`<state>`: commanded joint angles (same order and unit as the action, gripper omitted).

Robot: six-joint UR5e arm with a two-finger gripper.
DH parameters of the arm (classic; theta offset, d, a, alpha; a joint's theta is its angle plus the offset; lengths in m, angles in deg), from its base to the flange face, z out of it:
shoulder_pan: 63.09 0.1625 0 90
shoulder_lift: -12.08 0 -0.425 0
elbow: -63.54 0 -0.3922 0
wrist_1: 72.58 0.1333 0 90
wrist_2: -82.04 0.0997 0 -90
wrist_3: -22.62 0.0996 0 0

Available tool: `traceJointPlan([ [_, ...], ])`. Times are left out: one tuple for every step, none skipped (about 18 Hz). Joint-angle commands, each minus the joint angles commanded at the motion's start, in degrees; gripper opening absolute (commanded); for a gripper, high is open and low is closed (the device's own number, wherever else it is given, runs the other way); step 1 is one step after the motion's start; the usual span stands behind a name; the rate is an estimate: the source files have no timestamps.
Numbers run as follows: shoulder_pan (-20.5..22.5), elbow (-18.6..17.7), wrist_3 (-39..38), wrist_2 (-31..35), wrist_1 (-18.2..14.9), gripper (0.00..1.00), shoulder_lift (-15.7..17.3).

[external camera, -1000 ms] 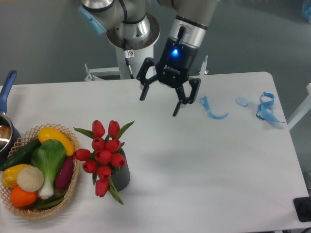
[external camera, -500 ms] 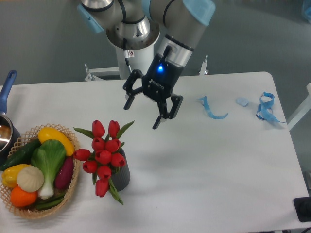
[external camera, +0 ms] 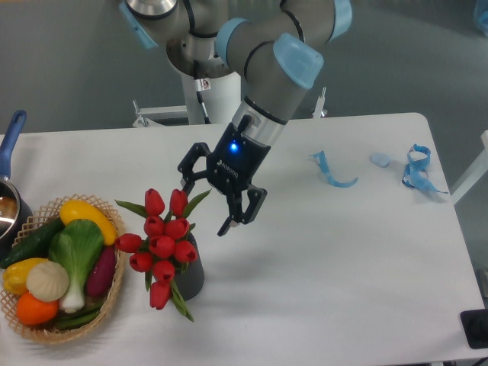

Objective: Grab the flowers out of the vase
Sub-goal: 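Lower the open gripper over the red tulip stems above the grey vase, then close the gripper around the red tulip stems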

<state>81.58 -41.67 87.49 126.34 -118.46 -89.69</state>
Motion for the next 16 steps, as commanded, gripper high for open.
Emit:
traceJointPlan([
  [-0.3, 0.1, 0.1, 0.0, 0.0, 1.0, -0.3],
  [-0.4, 0.0, 0.2, 0.0, 0.0, 1.0, -0.3],
  [-0.5, -0.1, 0.2, 0.0, 0.0, 1.0, -0.3],
  [-0.6, -0.2, 0.2, 0.0, 0.0, 1.0, -0.3],
  [-0.6, -0.4, 0.3, 0.0, 0.1, 1.0, -0.3],
  [-1.1, -0.7, 0.4, 0.0, 0.2, 1.0, -0.3],
  [-1.2, -0.7, 0.6, 0.0, 0.2, 1.0, -0.4],
  [-1.2, -0.7, 0.7, 0.0, 0.2, 1.0, -0.4],
  [-1.6, -0.8, 0.6, 0.0, 0.1, 1.0, -0.4],
  [-1.8, -1.1, 0.7, 0.1, 0.2, 1.0, -0.4],
  [-1.8, -1.3, 0.7, 0.1, 0.2, 1.0, -0.4],
  [-1.9, -1.2, 0.7, 0.1, 0.4, 1.0, -0.5],
  [-2.4, -1.3, 0.6, 0.1, 1.6, 1.0, -1.1],
  [-3.0, -1.3, 0.7, 0.1, 2.2, 1.0, -1.5],
  [-3.3, -0.8, 0.4, 0.0, 3.0, 1.0, -2.2],
  [-3.3, -0.6, 0.4, 0.0, 3.1, 1.0, -2.4],
])
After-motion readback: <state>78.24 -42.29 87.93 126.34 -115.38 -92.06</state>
